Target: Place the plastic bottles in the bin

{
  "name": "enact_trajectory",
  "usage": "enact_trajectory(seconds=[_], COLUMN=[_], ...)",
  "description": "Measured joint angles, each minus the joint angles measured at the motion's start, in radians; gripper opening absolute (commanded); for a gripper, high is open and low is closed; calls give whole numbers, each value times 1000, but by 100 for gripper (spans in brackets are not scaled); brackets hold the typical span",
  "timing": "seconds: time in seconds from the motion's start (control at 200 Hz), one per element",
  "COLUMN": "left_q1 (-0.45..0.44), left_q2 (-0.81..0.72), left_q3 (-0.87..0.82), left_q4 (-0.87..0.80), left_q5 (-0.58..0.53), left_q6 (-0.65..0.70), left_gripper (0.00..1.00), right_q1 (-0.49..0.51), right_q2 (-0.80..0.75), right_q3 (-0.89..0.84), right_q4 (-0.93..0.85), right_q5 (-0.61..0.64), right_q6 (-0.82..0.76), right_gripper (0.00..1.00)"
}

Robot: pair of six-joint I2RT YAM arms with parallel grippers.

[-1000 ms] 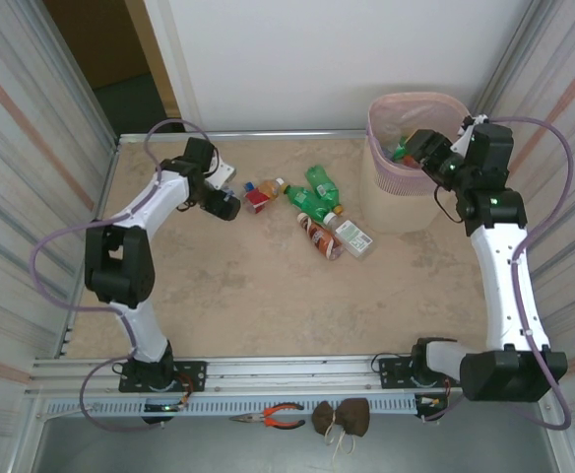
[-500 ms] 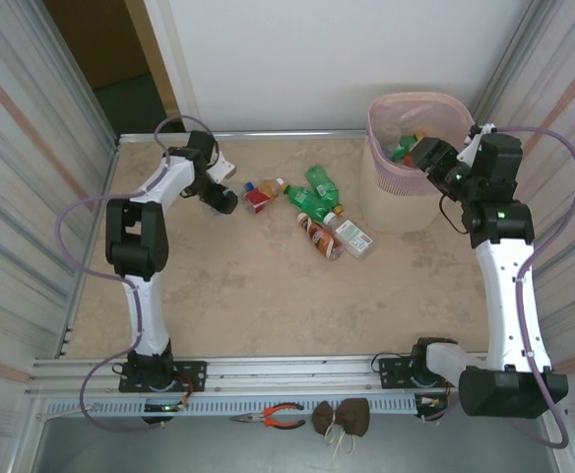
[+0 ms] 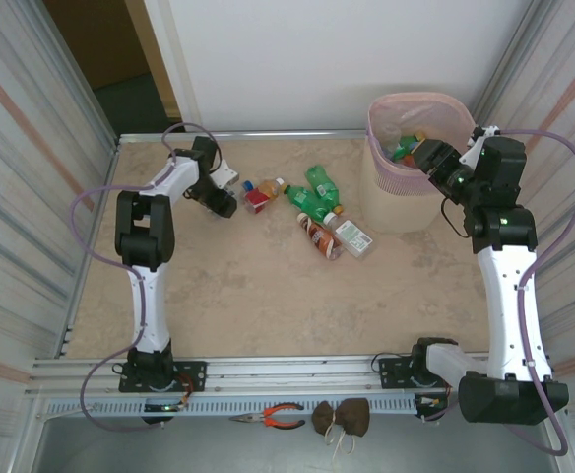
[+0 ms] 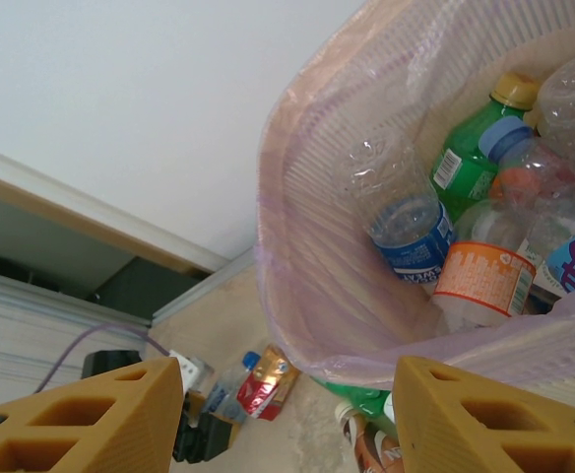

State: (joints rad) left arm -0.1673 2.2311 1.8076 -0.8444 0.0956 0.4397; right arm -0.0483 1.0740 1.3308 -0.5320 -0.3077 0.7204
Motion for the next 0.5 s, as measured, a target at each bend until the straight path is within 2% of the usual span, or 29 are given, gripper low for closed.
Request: enact_trajectory(seconds=[0.346, 0.501], left_q1=[18, 18], left_q2=[-40, -74], left_q3=[-80, -115], left_q4=[-11, -12], left_q5=[40, 53], left_q6=[-47, -66], left_gripper=[54, 49], right_q1=[0, -3], right_q2=[-8, -23], right_q3=[-11, -13], right_q4=[-6, -15], right_q5=[-1, 0], right_q6=[1, 0], right_gripper=[57, 58])
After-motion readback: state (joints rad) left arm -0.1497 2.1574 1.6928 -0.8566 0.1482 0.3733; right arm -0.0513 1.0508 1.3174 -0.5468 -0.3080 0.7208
